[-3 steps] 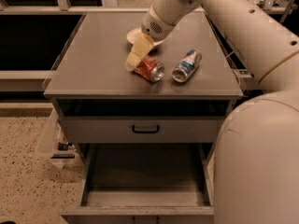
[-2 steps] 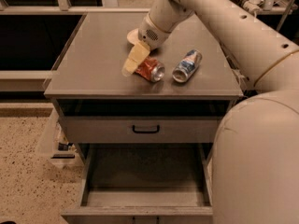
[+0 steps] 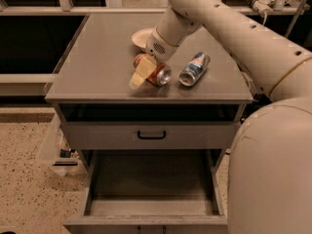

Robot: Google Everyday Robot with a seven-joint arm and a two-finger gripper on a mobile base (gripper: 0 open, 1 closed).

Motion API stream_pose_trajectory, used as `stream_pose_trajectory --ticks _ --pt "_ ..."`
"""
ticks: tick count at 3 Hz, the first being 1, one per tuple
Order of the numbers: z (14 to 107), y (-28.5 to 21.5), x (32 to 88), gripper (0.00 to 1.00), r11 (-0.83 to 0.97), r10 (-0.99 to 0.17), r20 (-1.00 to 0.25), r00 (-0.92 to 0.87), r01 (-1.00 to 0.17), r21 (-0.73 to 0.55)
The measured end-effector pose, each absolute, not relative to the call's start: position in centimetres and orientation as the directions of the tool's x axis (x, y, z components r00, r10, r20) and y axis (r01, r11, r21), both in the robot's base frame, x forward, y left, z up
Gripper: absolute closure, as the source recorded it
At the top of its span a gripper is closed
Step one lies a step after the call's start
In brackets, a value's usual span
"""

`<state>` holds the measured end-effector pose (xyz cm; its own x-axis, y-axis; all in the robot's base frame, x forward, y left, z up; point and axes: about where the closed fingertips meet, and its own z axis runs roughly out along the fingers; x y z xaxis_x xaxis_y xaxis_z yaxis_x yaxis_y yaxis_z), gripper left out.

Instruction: Place coke can into middle drawer

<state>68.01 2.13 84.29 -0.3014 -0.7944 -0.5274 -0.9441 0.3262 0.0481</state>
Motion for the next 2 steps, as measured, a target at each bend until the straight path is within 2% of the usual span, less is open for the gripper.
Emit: stream_pose_trajectory --ticks 2 --pt "84.28 2.14 68.01 0.64 0.326 -0.794 -0.527 -0.301 -0.944 0.048"
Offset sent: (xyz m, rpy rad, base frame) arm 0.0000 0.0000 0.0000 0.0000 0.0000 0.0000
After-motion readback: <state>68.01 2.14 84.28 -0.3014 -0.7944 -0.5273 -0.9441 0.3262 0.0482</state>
